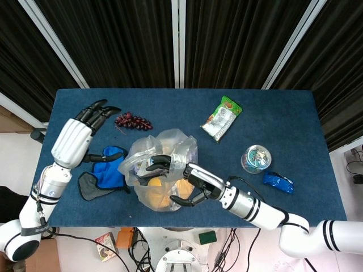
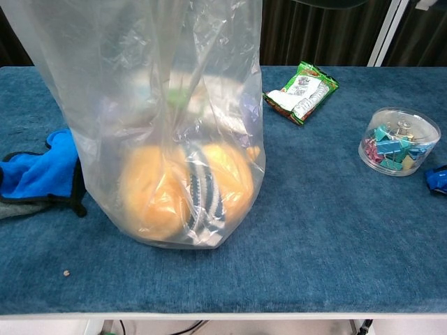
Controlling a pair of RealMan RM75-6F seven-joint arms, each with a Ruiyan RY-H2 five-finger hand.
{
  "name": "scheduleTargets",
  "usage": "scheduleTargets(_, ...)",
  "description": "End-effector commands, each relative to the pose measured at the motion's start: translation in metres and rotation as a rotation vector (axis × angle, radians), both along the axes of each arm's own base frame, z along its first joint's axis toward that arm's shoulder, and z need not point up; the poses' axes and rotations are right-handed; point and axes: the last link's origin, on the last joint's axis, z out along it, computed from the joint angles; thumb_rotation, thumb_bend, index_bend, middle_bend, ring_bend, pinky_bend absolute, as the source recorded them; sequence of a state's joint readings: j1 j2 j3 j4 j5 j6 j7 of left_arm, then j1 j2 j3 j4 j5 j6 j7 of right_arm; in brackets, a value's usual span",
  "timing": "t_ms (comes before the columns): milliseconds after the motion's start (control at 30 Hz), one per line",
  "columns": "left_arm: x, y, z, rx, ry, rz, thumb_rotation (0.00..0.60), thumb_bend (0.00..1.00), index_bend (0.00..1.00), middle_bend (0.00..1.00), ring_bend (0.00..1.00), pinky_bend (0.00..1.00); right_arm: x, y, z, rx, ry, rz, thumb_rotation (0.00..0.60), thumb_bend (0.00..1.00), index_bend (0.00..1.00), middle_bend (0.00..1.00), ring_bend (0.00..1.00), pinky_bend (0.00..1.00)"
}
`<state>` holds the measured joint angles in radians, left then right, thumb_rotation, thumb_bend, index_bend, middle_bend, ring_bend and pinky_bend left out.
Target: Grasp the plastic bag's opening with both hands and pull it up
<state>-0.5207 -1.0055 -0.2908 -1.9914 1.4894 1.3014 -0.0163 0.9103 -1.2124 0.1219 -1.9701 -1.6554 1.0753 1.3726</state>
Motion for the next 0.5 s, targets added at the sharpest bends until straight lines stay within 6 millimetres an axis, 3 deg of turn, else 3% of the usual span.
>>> scheduleTargets(33,0.005,0.001,-0.002,-0.013,-0.008,-0.011,0.478,0.00,0.18,0.23,0.10,0.22,0.000,0.000,0.000,0.000,0.001,0.000,0.600,0.41,0.08,0.14,0.00,0.03)
scheduleTargets(500,0.031,0.013,-0.015,-0.121,-0.077,-0.031,0.460,0.00,0.18,0.23,0.10,0.22,0.001,-0.002,0.000,-0.009,0.006,-0.006,0.600,0.41,0.08,0.14,0.00,0.03)
